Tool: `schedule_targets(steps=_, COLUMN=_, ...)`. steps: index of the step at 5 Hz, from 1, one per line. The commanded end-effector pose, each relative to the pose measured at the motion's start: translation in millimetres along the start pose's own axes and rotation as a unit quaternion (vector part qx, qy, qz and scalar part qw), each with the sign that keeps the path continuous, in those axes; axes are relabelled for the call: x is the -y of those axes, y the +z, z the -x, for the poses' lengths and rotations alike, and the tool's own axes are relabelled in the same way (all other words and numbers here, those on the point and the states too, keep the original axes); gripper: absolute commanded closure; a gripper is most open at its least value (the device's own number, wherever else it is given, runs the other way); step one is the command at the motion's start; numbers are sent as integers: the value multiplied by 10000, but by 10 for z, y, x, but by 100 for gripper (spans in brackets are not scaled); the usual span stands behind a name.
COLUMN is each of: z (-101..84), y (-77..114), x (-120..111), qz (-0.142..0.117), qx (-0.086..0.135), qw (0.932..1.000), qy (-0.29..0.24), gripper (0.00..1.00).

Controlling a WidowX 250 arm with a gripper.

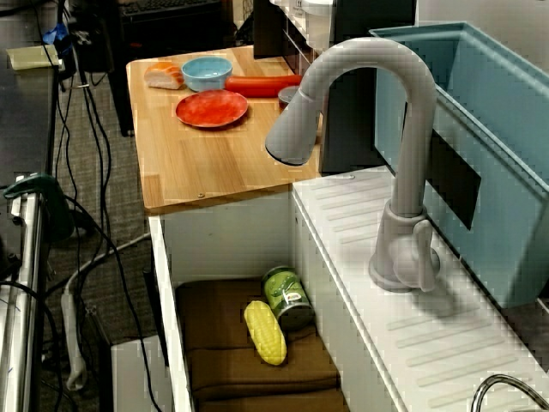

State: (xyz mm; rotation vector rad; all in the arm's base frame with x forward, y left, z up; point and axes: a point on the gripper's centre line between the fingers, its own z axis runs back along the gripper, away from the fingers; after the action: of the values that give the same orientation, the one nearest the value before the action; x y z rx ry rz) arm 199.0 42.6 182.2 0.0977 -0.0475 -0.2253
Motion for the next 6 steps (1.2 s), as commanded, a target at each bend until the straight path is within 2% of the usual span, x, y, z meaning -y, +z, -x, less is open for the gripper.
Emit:
schedule_targets(steps=1, z=-344, y=13, x=-478, qz=492, qx=-221, qw=9982, qy=-244, gripper=0)
schedule_targets(steps=2, z=-460, y=-81, x=-625, qz=399, qx=-457, qw=9968, qy=-522, gripper=0)
schedule_targets(steps=3, z=-513, y=-131, x=-688, qz=290, qx=-420, qw=9954, qy=-815, gripper=0)
schedule_targets(steps=4, z=-494, y=-133, x=-727, qz=278, qx=-271, qw=9939, qy=-1034, gripper=0)
schedule_targets(steps=5, z=-544, y=-242, x=-732, qz=116, qx=-365, qw=9946, qy=-961, gripper=0)
schedule_targets(steps=6, z=-534, y=-96, x=-805, qz=184, qx=-229, qw=9950, qy=-958, gripper=0)
